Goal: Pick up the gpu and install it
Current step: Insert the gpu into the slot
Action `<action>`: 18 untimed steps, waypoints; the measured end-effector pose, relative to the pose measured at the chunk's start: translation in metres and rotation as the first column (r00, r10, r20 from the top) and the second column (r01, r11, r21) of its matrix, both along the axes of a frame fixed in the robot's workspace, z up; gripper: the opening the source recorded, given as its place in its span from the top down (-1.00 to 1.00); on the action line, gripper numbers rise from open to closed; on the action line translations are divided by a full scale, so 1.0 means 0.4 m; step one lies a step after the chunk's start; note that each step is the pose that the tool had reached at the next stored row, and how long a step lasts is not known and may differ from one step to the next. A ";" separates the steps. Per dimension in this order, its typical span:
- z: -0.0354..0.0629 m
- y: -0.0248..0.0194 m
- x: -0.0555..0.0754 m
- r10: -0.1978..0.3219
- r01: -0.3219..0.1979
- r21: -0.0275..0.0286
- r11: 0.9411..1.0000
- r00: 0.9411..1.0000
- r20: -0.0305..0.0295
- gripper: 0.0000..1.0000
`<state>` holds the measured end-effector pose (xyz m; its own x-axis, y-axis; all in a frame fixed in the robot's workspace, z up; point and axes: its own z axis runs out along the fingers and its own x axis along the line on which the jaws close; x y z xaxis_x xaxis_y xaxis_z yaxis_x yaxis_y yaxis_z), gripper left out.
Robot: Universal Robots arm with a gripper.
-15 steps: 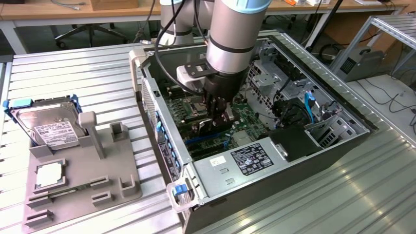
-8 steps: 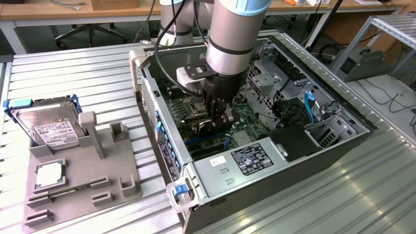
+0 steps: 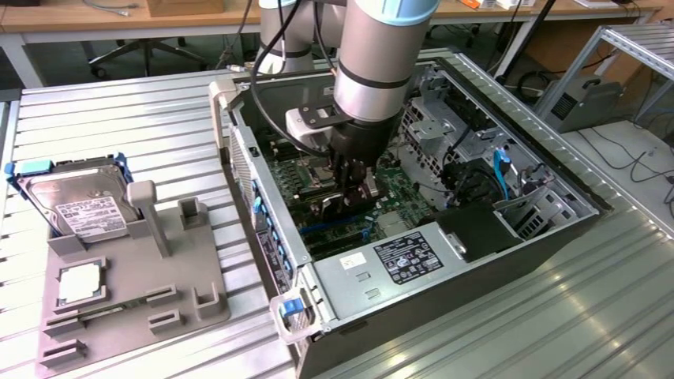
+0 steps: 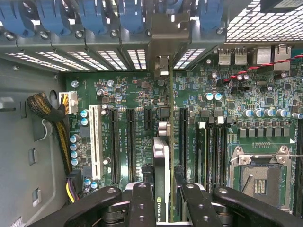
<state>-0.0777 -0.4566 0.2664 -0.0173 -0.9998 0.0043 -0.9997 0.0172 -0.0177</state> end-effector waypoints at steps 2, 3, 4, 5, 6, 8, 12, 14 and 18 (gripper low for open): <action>0.002 0.000 0.000 0.000 0.000 0.000 1.000 1.000 0.000 0.47; 0.005 0.000 0.000 0.000 0.000 0.000 1.000 1.000 0.000 0.47; 0.005 0.000 0.000 0.000 0.000 0.001 1.000 1.000 0.000 0.47; 0.005 0.000 0.000 0.000 0.000 0.001 1.000 1.000 0.000 0.47; 0.005 0.000 0.000 0.000 0.000 0.001 1.000 1.000 0.000 0.47; 0.000 0.000 0.000 0.000 0.000 0.001 1.000 1.000 0.000 0.47; -0.008 0.000 0.000 0.000 0.000 0.001 1.000 1.000 0.000 0.47; -0.010 0.000 0.000 0.000 0.000 0.001 1.000 1.000 0.000 0.47; -0.010 0.000 0.000 0.000 0.000 0.007 1.000 1.000 0.000 0.47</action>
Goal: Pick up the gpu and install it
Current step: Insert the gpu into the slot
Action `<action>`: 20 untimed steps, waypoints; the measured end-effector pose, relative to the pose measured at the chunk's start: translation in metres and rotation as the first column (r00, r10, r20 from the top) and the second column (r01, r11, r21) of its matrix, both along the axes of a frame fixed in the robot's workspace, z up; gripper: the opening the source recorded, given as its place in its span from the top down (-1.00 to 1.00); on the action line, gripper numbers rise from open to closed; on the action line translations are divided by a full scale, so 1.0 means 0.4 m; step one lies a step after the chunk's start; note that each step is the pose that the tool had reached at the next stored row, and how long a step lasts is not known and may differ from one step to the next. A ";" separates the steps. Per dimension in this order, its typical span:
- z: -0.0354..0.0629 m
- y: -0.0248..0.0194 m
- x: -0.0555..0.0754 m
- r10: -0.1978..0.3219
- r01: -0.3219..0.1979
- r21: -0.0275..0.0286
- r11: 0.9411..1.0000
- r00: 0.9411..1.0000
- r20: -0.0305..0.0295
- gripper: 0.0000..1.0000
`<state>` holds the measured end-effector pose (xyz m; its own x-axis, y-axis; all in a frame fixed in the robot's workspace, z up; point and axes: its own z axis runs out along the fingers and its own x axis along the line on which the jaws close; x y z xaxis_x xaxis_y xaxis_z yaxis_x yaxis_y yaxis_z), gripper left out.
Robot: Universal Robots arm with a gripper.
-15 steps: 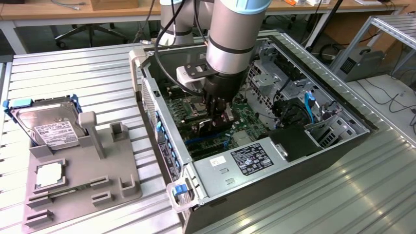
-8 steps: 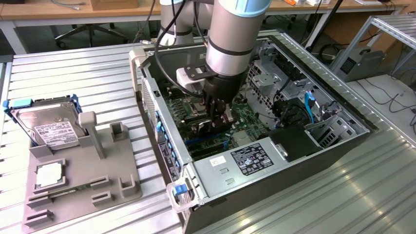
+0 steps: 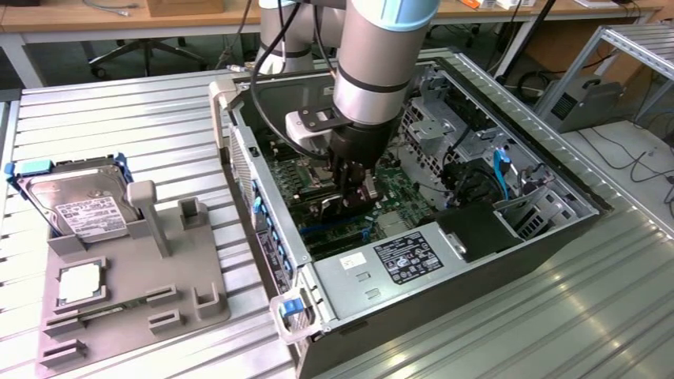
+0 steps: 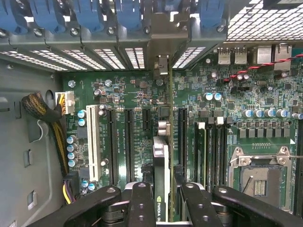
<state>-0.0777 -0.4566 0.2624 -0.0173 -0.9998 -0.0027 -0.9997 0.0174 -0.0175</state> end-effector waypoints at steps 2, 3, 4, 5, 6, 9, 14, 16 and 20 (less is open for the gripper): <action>-0.002 0.000 0.000 0.000 0.000 0.000 1.000 1.000 0.000 0.47; -0.004 0.000 0.000 0.000 0.000 0.000 1.000 1.000 0.000 0.47; -0.005 0.000 0.000 0.000 0.000 0.000 1.000 1.000 0.000 0.47; -0.006 -0.001 0.000 0.000 0.000 -0.001 1.000 1.000 0.000 0.47; -0.007 -0.001 0.000 0.000 0.000 -0.001 1.000 1.000 0.000 0.47; -0.008 0.000 0.000 0.000 0.000 -0.001 1.000 1.000 0.000 0.47; -0.006 0.000 0.000 0.000 0.000 -0.006 1.000 1.000 0.000 0.47; -0.004 0.000 0.000 0.000 0.000 -0.008 1.000 1.000 0.000 0.47; 0.001 0.000 0.000 0.000 0.000 -0.009 1.000 1.000 0.000 0.47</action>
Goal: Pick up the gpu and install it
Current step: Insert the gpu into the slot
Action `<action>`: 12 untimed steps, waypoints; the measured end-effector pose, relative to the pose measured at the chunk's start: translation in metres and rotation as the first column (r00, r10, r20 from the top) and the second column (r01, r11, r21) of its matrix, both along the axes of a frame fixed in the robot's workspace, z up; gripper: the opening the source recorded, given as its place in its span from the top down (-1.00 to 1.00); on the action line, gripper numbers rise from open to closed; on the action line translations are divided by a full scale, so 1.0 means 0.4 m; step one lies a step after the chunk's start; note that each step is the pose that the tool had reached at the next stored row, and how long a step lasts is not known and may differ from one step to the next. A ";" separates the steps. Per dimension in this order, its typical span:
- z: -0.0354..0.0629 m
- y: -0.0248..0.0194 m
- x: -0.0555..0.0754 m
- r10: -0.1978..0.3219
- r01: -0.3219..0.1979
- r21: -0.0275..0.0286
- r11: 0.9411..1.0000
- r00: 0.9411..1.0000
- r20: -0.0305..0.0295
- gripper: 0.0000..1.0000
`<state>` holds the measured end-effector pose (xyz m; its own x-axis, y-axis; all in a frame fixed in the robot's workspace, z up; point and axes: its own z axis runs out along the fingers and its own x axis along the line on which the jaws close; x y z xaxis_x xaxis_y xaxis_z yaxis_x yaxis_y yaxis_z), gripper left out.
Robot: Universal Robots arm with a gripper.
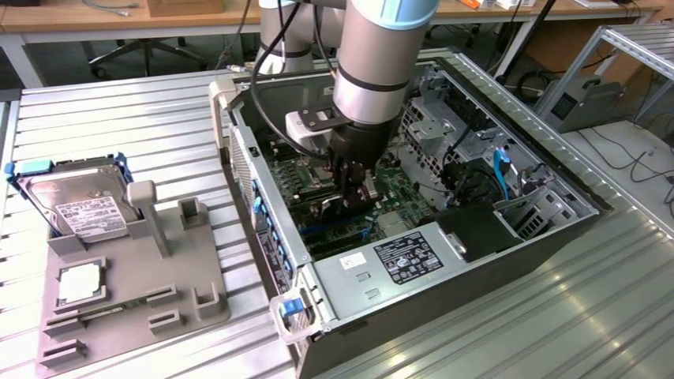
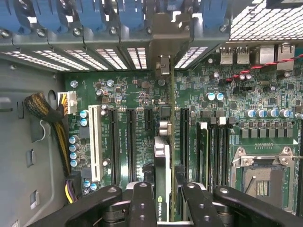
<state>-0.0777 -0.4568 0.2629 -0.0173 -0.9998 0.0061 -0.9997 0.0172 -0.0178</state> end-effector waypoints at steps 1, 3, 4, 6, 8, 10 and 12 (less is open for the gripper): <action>0.000 0.000 0.000 0.000 0.000 0.000 1.000 1.000 0.000 0.47; 0.001 0.000 0.000 0.000 0.000 0.000 1.000 1.000 0.000 0.47; 0.001 0.000 0.000 0.000 0.000 0.000 1.000 1.000 0.000 0.47; 0.001 0.000 0.000 0.000 0.000 0.000 1.000 1.000 0.000 0.47; 0.001 0.000 0.000 0.000 0.000 0.000 1.000 1.000 0.000 0.47; 0.001 0.000 0.000 0.000 0.000 0.000 1.000 1.000 0.000 0.47; 0.001 0.000 0.002 0.000 0.000 0.000 1.000 1.000 0.000 0.47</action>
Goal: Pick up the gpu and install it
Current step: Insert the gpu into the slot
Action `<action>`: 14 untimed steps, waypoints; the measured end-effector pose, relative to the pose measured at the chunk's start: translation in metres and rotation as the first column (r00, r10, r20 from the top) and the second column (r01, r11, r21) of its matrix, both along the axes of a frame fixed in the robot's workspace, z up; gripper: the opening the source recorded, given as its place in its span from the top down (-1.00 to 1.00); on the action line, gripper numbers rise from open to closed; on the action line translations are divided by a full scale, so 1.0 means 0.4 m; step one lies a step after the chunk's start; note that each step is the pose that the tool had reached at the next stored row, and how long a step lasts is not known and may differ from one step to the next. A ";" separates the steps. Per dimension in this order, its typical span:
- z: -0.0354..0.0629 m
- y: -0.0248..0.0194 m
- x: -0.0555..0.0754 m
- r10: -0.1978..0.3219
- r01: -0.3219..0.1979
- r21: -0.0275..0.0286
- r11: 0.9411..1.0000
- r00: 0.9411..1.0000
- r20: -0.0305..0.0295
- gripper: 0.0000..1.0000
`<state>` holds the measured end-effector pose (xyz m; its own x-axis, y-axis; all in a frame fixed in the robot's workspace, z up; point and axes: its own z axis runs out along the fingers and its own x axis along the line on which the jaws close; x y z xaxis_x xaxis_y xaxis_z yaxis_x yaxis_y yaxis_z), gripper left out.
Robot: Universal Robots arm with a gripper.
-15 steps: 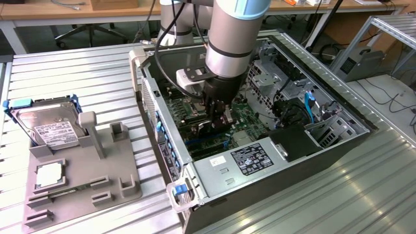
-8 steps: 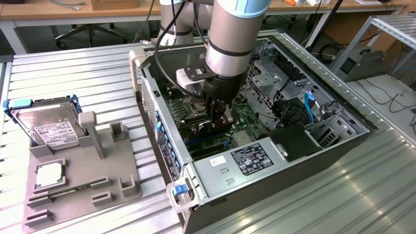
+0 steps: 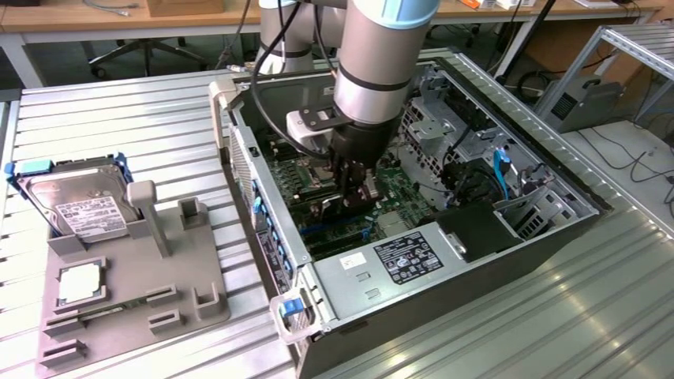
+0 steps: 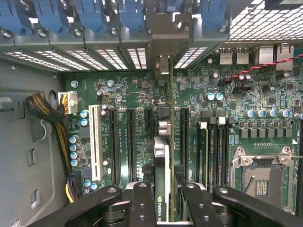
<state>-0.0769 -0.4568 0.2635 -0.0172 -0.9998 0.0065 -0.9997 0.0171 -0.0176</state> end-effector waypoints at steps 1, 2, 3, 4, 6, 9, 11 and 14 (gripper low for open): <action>0.000 0.000 0.004 0.000 0.000 0.000 1.000 1.000 0.000 0.47; 0.000 0.000 0.007 0.000 0.000 0.000 1.000 1.000 0.000 0.47; 0.000 0.000 0.010 0.000 0.000 0.000 1.000 1.000 0.000 0.47; 0.000 0.000 0.011 0.000 0.000 0.000 1.000 1.000 0.000 0.47; 0.000 0.000 0.012 0.000 0.000 0.000 1.000 1.000 0.000 0.47; 0.000 0.000 0.011 0.000 0.000 0.000 1.000 1.000 0.001 0.47; 0.001 0.000 0.009 0.000 0.000 0.000 1.000 1.000 0.003 0.47; 0.005 0.000 0.009 0.000 0.000 0.000 1.000 1.000 0.005 0.47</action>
